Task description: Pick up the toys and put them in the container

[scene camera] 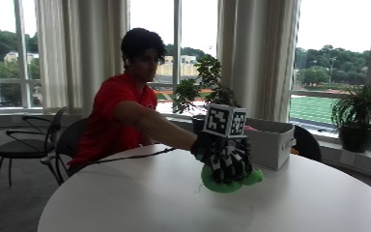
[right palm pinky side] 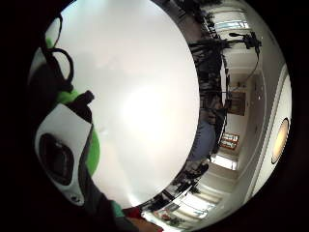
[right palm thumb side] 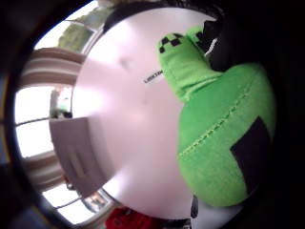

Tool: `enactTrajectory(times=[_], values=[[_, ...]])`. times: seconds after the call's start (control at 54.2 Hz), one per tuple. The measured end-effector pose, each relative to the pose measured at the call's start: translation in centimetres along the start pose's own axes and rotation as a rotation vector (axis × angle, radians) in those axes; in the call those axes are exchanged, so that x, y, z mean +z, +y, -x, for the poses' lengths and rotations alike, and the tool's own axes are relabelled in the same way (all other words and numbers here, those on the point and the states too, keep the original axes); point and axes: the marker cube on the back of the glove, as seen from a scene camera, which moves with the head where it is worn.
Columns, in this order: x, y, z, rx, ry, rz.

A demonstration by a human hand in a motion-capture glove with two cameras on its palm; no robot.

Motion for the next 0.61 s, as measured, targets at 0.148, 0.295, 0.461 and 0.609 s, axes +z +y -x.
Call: enactTrajectory(times=[0.148, 0.295, 0.461, 0.609], values=[[-6.6, 2.3, 1.4, -0.027, -0.036, -0.07], [-14.0, 4.3, 4.6, -0.083, -0.078, -0.15], [-20.5, 7.3, 11.5, -0.2, -0.093, -0.18], [-24.8, 10.2, 19.4, -0.411, -0.186, -0.196]])
